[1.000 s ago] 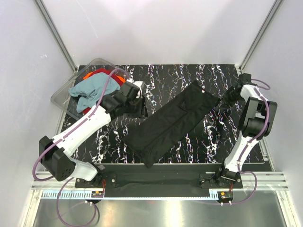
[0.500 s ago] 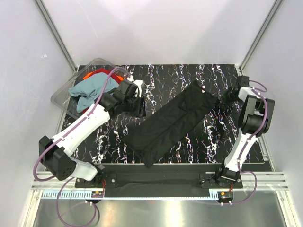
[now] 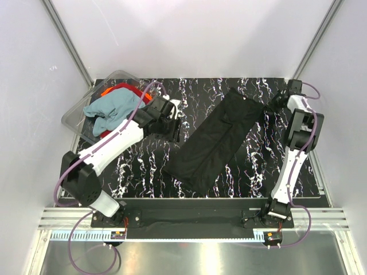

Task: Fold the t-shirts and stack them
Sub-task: Fold the tshirt

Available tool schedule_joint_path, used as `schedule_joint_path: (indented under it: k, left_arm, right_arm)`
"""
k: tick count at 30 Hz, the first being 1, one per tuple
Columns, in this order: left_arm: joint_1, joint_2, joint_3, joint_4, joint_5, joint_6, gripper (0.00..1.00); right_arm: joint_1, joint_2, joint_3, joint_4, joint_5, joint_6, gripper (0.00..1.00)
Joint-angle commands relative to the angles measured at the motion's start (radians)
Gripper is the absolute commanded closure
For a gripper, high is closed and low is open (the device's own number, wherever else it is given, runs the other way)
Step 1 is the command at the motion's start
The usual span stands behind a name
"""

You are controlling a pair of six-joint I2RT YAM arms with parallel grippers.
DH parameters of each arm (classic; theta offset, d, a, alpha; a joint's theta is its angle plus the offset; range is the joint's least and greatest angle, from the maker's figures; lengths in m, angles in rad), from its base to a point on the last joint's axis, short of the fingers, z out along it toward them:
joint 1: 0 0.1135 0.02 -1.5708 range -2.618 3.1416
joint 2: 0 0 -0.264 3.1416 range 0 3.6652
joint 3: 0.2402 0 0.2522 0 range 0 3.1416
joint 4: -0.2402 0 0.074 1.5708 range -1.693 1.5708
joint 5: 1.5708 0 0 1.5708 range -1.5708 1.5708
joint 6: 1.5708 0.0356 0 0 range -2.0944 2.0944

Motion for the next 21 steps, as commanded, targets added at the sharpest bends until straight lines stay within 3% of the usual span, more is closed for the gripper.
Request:
schedule_joint_path:
  k: [1,3,4,5,8,11,17,21]
  left_arm:
    - [0.03,0.072,0.009,0.035,0.065,0.031,0.49]
    - [0.043,0.117,0.005,0.058,0.169,0.023,0.5]
    - [0.044,0.167,0.012,0.057,0.206,0.029,0.51]
    - [0.043,0.189,0.015,0.052,0.235,0.029,0.51]
    - [0.043,0.238,0.017,0.053,0.23,0.023,0.49]
    - [0.043,0.295,0.031,0.049,0.228,0.052,0.48]
    - [0.03,0.385,-0.018,0.05,0.127,0.058,0.46]
    - [0.004,0.427,-0.034,0.054,0.157,0.041,0.49]
  right_arm:
    - [0.003,0.125,0.193,-0.012,-0.082,-0.029,0.89]
    - [0.003,0.175,0.323,-0.021,-0.118,-0.01,0.84]
    - [0.003,0.205,0.355,-0.033,-0.126,0.003,0.75]
    - [0.003,0.215,0.383,-0.045,-0.139,0.014,0.71]
    - [0.004,0.178,0.408,-0.088,-0.159,0.051,0.54]
    - [0.007,0.04,0.244,-0.096,-0.082,0.092,0.42]
    - [0.024,-0.239,-0.209,-0.056,-0.035,0.162,0.3]
    - [0.05,-0.322,-0.313,-0.019,-0.055,0.102,0.26]
